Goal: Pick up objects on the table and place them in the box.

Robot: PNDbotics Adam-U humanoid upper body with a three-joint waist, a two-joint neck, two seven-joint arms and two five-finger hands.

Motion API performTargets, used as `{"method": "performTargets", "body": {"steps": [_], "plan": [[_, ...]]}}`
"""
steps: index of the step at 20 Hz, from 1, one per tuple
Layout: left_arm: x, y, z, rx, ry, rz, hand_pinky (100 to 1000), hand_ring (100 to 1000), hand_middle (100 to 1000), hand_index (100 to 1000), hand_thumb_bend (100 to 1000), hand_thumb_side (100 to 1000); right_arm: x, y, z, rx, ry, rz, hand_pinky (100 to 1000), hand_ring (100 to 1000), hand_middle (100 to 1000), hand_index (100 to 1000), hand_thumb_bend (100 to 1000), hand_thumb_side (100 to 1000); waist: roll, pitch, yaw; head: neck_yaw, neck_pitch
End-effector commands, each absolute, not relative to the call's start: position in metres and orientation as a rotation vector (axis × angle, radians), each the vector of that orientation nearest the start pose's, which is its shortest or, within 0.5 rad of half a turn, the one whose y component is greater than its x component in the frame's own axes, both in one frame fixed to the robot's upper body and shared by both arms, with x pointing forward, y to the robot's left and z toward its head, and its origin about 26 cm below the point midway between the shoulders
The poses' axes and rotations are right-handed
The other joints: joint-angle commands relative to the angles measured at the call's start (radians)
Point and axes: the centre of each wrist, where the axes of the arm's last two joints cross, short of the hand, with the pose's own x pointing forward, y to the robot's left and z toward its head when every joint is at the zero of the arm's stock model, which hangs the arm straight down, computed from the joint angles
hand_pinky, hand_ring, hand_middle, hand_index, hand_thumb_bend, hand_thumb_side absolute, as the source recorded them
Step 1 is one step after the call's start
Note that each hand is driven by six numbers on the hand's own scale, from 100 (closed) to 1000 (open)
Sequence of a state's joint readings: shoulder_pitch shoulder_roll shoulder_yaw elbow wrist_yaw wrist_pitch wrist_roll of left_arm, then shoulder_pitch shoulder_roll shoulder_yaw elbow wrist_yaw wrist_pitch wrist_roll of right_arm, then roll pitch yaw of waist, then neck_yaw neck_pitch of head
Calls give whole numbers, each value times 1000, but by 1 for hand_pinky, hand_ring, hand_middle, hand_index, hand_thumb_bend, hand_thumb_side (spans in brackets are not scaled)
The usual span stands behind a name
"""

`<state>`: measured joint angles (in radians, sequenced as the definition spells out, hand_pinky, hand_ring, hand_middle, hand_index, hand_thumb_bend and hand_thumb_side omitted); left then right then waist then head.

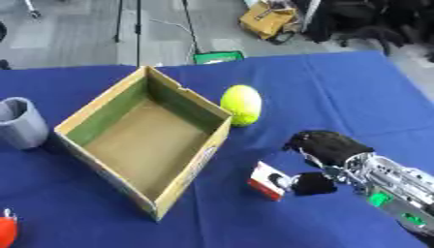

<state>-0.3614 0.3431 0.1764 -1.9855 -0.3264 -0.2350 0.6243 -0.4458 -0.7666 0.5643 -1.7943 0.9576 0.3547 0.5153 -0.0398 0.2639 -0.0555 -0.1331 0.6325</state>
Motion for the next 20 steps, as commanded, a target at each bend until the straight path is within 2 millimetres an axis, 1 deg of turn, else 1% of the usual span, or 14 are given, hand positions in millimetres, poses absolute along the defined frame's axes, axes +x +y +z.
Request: {"method": "performTargets", "body": {"steps": [1, 10, 11, 13, 17, 20], "plan": [[300, 302, 239, -1105, 3213, -353, 931, 898, 882, 949, 100, 1000, 318, -238, 154, -1086, -1088, 1717, 940, 962, 858, 925, 443, 943, 0, -16, -3, -2, 3], [300, 301, 239, -1098, 3215, -363, 931, 897, 880, 949, 100, 1000, 321, -237, 144, -1064, -1065, 1751, 940, 964, 862, 928, 433, 930, 4, -12, 1, -5, -5], [300, 301, 239, -1098, 3216, -363, 932, 896, 879, 949, 100, 1000, 321, -236, 144, -1070, -1066, 1756, 940, 962, 859, 922, 426, 949, 4, -12, 1, -6, -5], [300, 301, 239, -1101, 3218, -364, 932, 896, 879, 949, 100, 1000, 321, -235, 145, -1116, -1080, 1776, 939, 957, 852, 914, 400, 989, 5, -11, 0, -8, -6], [300, 301, 238, -1102, 3221, -366, 931, 895, 878, 948, 100, 1000, 319, -231, 147, -1202, -1103, 1828, 933, 949, 843, 908, 391, 999, 6, -11, -1, -9, -7], [300, 301, 239, -1101, 3221, -368, 931, 895, 878, 948, 100, 1000, 317, -229, 147, -1205, -1103, 1851, 934, 952, 847, 909, 391, 1000, 6, -10, -2, -9, -10]]}}
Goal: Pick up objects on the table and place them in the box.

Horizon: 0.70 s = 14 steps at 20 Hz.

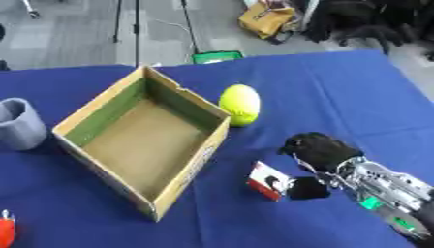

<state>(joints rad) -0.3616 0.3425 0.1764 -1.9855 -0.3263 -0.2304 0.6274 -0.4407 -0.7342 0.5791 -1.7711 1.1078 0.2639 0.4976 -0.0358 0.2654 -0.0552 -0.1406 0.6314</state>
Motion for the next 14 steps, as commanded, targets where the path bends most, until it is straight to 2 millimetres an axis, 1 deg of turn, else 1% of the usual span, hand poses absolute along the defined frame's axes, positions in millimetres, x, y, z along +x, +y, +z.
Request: {"method": "performTargets", "body": {"steps": [1, 9, 14], "plan": [[300, 301, 239, -1101, 3222, -368, 931, 894, 877, 948, 100, 1000, 317, -228, 147, -1206, -1103, 1854, 933, 952, 848, 909, 383, 1000, 2, -12, -3, -1, -9], [300, 301, 239, -1098, 3225, -373, 931, 892, 875, 947, 100, 1000, 316, -225, 147, -1242, -1103, 1895, 932, 947, 849, 908, 368, 1000, 4, -9, -5, 2, -22], [301, 301, 238, -1097, 3227, -373, 931, 891, 874, 946, 100, 1000, 314, -223, 149, -1241, -1116, 1900, 923, 943, 843, 898, 369, 1000, 5, -9, -9, 1, -40]]}}
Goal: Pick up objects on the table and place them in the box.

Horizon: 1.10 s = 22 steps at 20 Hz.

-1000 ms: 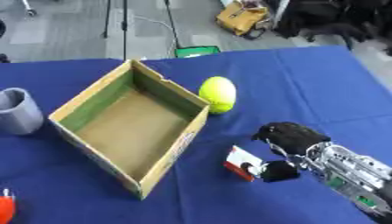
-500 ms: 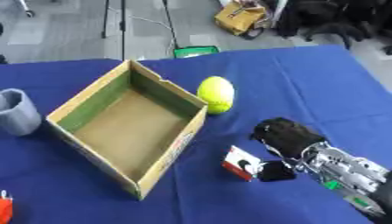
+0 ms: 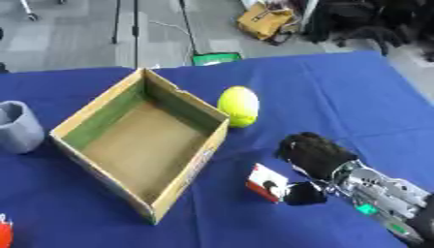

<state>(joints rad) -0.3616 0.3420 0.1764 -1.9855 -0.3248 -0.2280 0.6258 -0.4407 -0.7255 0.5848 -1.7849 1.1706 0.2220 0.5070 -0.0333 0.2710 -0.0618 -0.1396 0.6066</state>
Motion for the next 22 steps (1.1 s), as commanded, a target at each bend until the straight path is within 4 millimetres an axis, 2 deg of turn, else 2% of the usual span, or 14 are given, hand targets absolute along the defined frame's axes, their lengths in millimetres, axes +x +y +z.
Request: {"method": "performTargets", "body": {"steps": [1, 11, 17, 18, 21, 22], "plan": [[301, 301, 238, -1097, 3227, -373, 931, 891, 874, 946, 100, 1000, 314, -223, 149, -1239, -1117, 1899, 922, 943, 843, 897, 371, 1000, 2, -14, -2, -1, -16], [300, 301, 239, -1101, 3223, -379, 931, 891, 874, 946, 100, 1000, 313, -221, 146, -1200, -1113, 1911, 922, 943, 842, 897, 371, 1000, 3, -16, 6, -4, -6], [301, 301, 240, -1099, 3219, -385, 930, 891, 874, 946, 100, 1000, 308, -224, 142, -1189, -1112, 1904, 905, 926, 810, 866, 379, 971, 6, -14, 8, -2, 4], [301, 301, 240, -1099, 3219, -386, 930, 891, 874, 946, 100, 1000, 307, -224, 142, -1187, -1111, 1903, 896, 916, 778, 856, 375, 936, 7, -14, 9, -1, 6], [301, 301, 239, -1101, 3221, -387, 930, 890, 874, 946, 100, 1000, 306, -226, 141, -1193, -1103, 1899, 884, 900, 737, 834, 354, 906, 9, -14, 11, -2, 9], [300, 301, 239, -1103, 3221, -387, 930, 890, 873, 945, 100, 1000, 306, -226, 142, -1205, -1106, 1894, 869, 877, 640, 783, 299, 852, 10, -14, 11, -1, 10]]}}
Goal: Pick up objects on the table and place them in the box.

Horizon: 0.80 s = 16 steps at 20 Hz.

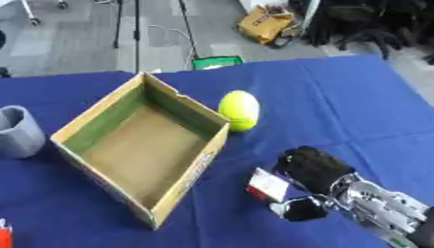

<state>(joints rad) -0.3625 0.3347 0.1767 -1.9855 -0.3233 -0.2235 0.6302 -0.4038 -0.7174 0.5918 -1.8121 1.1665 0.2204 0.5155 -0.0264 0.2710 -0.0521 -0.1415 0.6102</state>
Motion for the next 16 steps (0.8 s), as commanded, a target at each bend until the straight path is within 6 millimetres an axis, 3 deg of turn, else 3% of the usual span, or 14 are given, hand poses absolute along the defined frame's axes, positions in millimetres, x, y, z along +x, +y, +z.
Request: {"method": "performTargets", "body": {"steps": [1, 3, 4, 5, 6, 16], "plan": [[300, 301, 239, -1105, 3221, -388, 930, 890, 873, 945, 100, 1000, 305, -226, 144, -1219, -1111, 1886, 869, 877, 640, 783, 299, 852, 3, -15, 1, 1, 7], [300, 301, 239, -1105, 3221, -389, 930, 890, 874, 945, 100, 1000, 305, -227, 145, -1238, -1118, 1878, 866, 873, 618, 774, 292, 845, 3, -15, 1, 1, 7], [300, 301, 239, -1106, 3223, -388, 930, 890, 874, 945, 100, 1000, 305, -227, 147, -1253, -1127, 1869, 852, 844, 537, 737, 269, 827, 3, -15, 0, 0, 6], [300, 301, 238, -1106, 3224, -388, 930, 890, 874, 945, 100, 1000, 305, -227, 148, -1268, -1139, 1860, 852, 844, 537, 737, 269, 827, 3, -15, 1, -1, 5], [300, 301, 238, -1106, 3225, -389, 930, 890, 874, 945, 100, 1000, 304, -227, 149, -1278, -1148, 1852, 845, 820, 474, 698, 258, 808, 3, -15, 1, -2, 5], [300, 301, 237, -1107, 3229, -389, 930, 890, 875, 944, 100, 1000, 304, -227, 156, -1352, -1236, 1781, 817, 768, 358, 613, 208, 760, 3, -13, 3, -8, 3]]}}
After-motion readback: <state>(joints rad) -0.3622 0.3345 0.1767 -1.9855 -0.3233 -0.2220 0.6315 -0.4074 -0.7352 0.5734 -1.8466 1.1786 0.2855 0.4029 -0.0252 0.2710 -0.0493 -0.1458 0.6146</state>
